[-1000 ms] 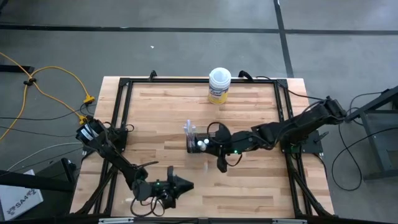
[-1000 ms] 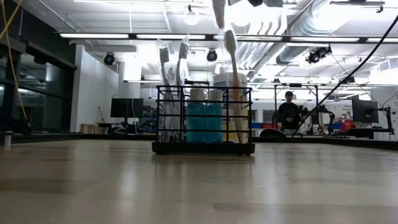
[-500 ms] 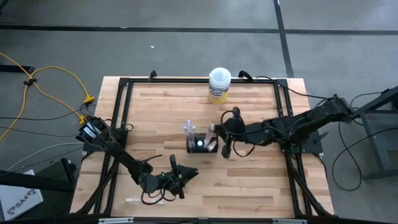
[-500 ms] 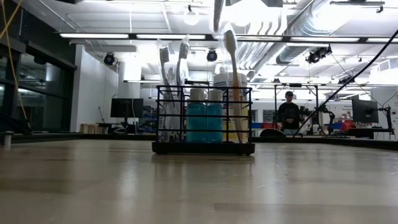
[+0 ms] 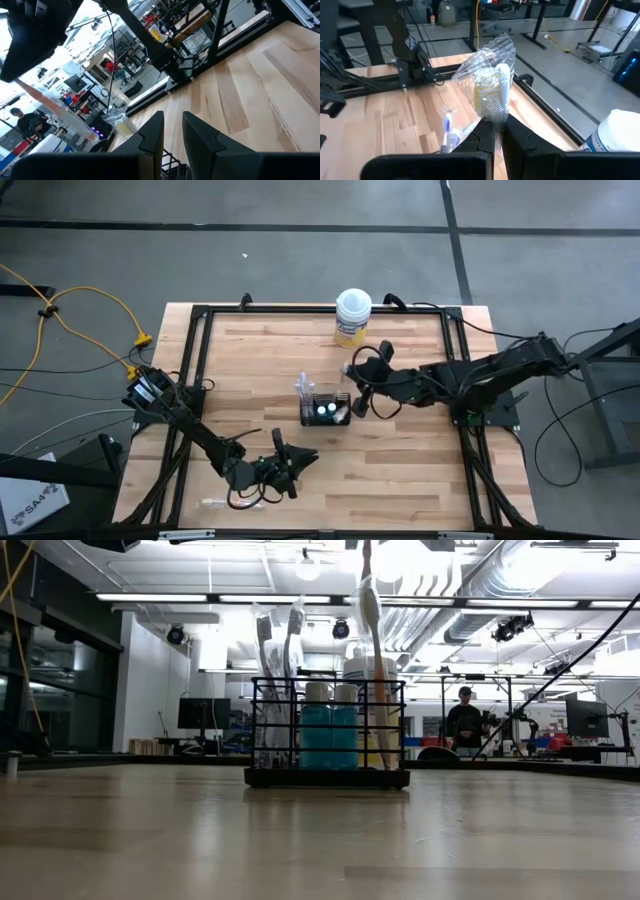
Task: Pick & Place toothbrushing station
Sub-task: Put the right orange toothbrush into the wire organizer
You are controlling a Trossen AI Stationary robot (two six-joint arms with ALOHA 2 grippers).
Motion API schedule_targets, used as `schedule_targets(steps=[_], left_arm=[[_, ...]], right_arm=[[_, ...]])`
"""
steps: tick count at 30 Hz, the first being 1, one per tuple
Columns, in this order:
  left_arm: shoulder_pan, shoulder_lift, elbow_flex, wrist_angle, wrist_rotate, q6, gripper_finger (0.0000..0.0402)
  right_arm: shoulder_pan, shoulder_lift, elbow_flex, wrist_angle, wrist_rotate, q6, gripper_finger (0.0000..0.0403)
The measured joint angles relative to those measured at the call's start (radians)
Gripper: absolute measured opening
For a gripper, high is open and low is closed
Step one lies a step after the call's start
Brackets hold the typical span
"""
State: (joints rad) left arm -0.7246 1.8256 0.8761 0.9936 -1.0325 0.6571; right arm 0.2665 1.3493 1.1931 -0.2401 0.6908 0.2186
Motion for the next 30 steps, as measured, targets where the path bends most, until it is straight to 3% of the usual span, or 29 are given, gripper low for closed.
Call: schedule_targets(steps=[14,23,30], left_arm=[[0.0,0.0,0.0,-0.001,-0.014,-0.001,0.0063],[0.0,0.0,0.0,-0.001,-0.013,-0.001,0.0063],[0.0,0.0,0.0,-0.001,-0.013,0.0,0.0063]], right_arm=[[0.016,0.001,-0.233,0.261,0.048,0.008,0.0005],[0.015,0.001,-0.322,0.321,0.067,0.073,0.0005],[0.031,0.001,-0.337,0.42,0.07,0.015,0.0005]])
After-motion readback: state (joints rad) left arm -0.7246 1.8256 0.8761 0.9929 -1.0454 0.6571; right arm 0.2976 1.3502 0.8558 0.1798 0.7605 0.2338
